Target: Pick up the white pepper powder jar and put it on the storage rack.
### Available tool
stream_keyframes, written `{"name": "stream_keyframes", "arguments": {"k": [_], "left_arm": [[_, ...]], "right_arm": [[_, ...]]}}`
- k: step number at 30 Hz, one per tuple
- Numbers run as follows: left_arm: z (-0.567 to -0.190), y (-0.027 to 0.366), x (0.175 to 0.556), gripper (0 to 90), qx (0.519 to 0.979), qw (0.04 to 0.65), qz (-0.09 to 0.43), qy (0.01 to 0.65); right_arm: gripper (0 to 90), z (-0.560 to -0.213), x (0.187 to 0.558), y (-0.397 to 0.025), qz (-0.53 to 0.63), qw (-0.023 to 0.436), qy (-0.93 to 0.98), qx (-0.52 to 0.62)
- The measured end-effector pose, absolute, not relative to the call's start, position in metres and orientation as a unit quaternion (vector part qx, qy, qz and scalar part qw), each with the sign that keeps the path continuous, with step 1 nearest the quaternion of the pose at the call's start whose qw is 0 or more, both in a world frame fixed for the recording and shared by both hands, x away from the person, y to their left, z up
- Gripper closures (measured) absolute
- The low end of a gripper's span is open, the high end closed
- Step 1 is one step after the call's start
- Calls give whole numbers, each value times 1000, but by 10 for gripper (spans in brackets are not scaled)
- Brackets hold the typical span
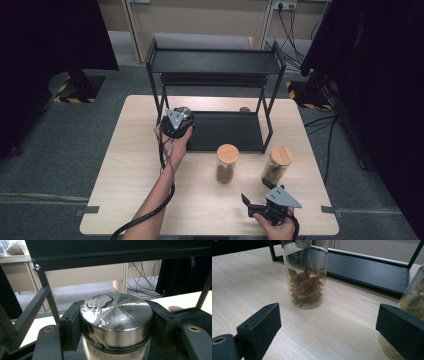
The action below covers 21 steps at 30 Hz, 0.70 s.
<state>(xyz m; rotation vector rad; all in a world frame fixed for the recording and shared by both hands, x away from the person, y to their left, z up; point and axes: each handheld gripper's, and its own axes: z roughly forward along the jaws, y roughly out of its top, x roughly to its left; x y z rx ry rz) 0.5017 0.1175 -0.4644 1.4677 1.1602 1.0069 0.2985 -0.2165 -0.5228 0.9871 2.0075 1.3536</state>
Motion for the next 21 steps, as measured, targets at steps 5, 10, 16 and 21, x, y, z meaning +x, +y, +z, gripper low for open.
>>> {"name": "stream_keyframes", "arguments": {"k": [5, 10, 16, 21], "left_arm": [[-466, 117, 505, 349, 605, 483, 417, 477], [-470, 117, 508, 349, 605, 481, 415, 480], [-478, 113, 510, 349, 609, 480, 413, 478], [-483, 112, 513, 349, 612, 476, 411, 479]], "right_arm": [[60, -523, 298, -217, 500, 261, 741, 364], [60, -523, 298, -217, 499, 260, 742, 364], [60, -523, 298, -217, 500, 260, 741, 364], [60, -523, 298, -217, 501, 260, 742, 363]]}}
